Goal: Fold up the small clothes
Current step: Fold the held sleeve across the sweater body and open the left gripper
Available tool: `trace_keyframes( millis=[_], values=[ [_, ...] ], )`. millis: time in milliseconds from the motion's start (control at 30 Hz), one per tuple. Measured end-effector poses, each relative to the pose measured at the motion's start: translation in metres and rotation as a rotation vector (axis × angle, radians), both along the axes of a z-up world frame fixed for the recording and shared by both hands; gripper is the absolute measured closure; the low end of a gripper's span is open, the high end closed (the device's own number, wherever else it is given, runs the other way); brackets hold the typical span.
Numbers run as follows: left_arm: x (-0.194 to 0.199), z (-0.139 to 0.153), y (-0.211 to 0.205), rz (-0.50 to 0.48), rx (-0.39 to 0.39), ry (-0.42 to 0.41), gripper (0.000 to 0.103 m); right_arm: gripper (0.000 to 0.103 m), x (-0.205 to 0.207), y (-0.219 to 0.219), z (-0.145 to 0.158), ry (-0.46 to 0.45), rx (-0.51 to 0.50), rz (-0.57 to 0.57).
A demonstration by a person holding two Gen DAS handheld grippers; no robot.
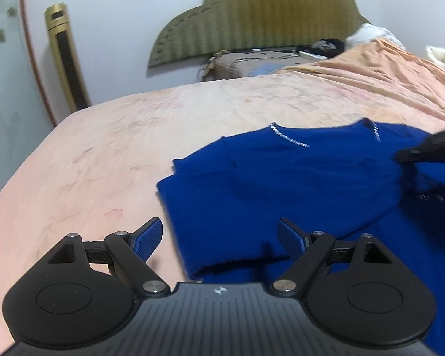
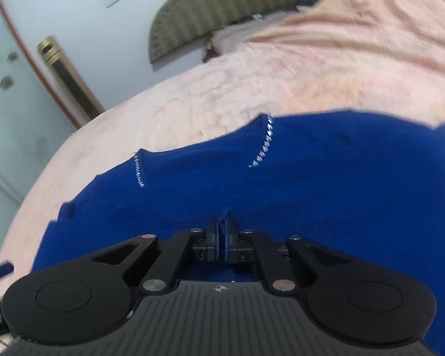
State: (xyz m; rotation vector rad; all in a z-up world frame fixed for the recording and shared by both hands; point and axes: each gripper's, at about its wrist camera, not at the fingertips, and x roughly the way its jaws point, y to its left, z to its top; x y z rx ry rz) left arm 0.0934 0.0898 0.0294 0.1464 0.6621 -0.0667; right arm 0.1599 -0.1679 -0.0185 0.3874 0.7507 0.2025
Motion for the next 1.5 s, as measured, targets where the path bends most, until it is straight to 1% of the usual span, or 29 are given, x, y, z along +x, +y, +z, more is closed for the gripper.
trace_keyframes(
  millis=[100,133,200,267,400,500,533,600,667,733,767,833,867,900,933,1000,1100,1167,1200,1233,1267,1300,1333,1367,1400,1433,1500],
  values=[
    [0.001,0.002,0.008,0.026,-0.006,-0.011,0.018,0.097,-0.020,-0.014,0.017,-0.065,-0.032,-0.041],
    [0.003,0.002,0.008,0.035,-0.005,-0.014,0.018,0.097,-0.028,-0.021,0.023,-0.088,-0.062,-0.070],
    [0.006,0.001,0.011,0.048,-0.004,-0.013,0.018,0.097,-0.039,-0.033,0.035,-0.134,-0.161,-0.143],
    [0.011,-0.002,0.012,0.062,-0.005,0.004,0.018,0.097,-0.047,-0.050,0.042,-0.156,-0.209,-0.202],
    [0.013,-0.008,0.014,0.072,-0.004,0.031,0.018,0.097,-0.054,-0.086,0.036,-0.109,-0.237,-0.297],
    [0.015,-0.012,0.010,0.075,0.025,0.038,0.018,0.097,-0.052,-0.099,0.023,-0.065,-0.224,-0.309],
    [0.016,-0.014,0.009,0.070,0.035,0.041,0.018,0.097,-0.051,-0.098,0.019,-0.058,-0.234,-0.313],
    [0.019,-0.018,0.007,0.085,0.062,0.053,0.018,0.085,-0.051,-0.097,0.014,-0.054,-0.259,-0.340],
    [0.019,-0.022,0.008,0.090,0.081,0.051,0.018,0.077,-0.058,-0.101,0.013,-0.071,-0.225,-0.370],
    [0.022,-0.029,0.010,0.117,0.120,0.051,0.018,0.078,-0.066,-0.101,0.017,-0.122,-0.173,-0.365],
    [0.024,-0.031,0.012,0.136,0.133,0.055,0.017,0.074,-0.069,-0.097,0.020,-0.129,-0.173,-0.344],
    [0.023,-0.031,0.021,0.160,0.108,0.053,0.017,0.067,-0.065,-0.091,0.017,-0.087,-0.199,-0.282],
    [0.021,-0.029,0.026,0.182,0.090,0.050,0.017,0.066,-0.062,-0.090,0.013,-0.056,-0.205,-0.269],
    [0.018,-0.026,0.031,0.207,0.084,0.041,0.018,0.066,-0.061,-0.090,0.010,-0.034,-0.211,-0.285],
    [0.014,-0.023,0.036,0.218,0.081,0.027,0.018,0.063,-0.065,-0.091,0.009,-0.032,-0.214,-0.316],
    [0.004,-0.018,0.044,0.183,0.058,0.008,0.018,0.060,-0.078,-0.092,0.014,-0.074,-0.189,-0.346],
    [-0.008,-0.015,0.043,0.063,0.028,0.013,0.018,0.051,-0.091,-0.089,0.022,-0.126,-0.139,-0.307],
    [-0.012,-0.017,0.033,-0.019,0.050,0.016,0.018,0.046,-0.089,-0.085,0.022,-0.118,-0.121,-0.256],
    [-0.013,-0.020,0.026,-0.058,0.079,0.019,0.018,0.046,-0.086,-0.083,0.019,-0.106,-0.112,-0.239],
    [-0.013,-0.023,0.018,-0.078,0.118,0.016,0.018,0.046,-0.083,-0.081,0.016,-0.089,-0.107,-0.235],
    [-0.012,-0.030,0.009,-0.078,0.180,0.004,0.018,0.046,-0.081,-0.080,0.012,-0.071,-0.107,-0.238],
    [-0.009,-0.036,0.003,-0.056,0.237,-0.006,0.018,0.046,-0.078,-0.080,0.007,-0.056,-0.111,-0.243],
    [-0.005,-0.040,0.001,-0.020,0.278,-0.008,0.018,0.046,-0.077,-0.081,0.003,-0.039,-0.110,-0.255],
    [-0.001,-0.042,0.004,0.024,0.281,-0.001,0.018,0.046,-0.077,-0.081,0.001,-0.032,-0.104,-0.267],
    [0.002,-0.039,0.010,0.053,0.246,0.011,0.018,0.046,-0.082,-0.081,0.002,-0.037,-0.096,-0.279],
    [0.002,-0.035,0.018,0.078,0.192,0.028,0.018,0.046,-0.089,-0.079,0.006,-0.049,-0.097,-0.287],
    [-0.002,-0.024,0.030,0.107,0.086,0.052,0.018,0.041,-0.106,-0.073,0.017,-0.087,-0.141,-0.302]
  ],
)
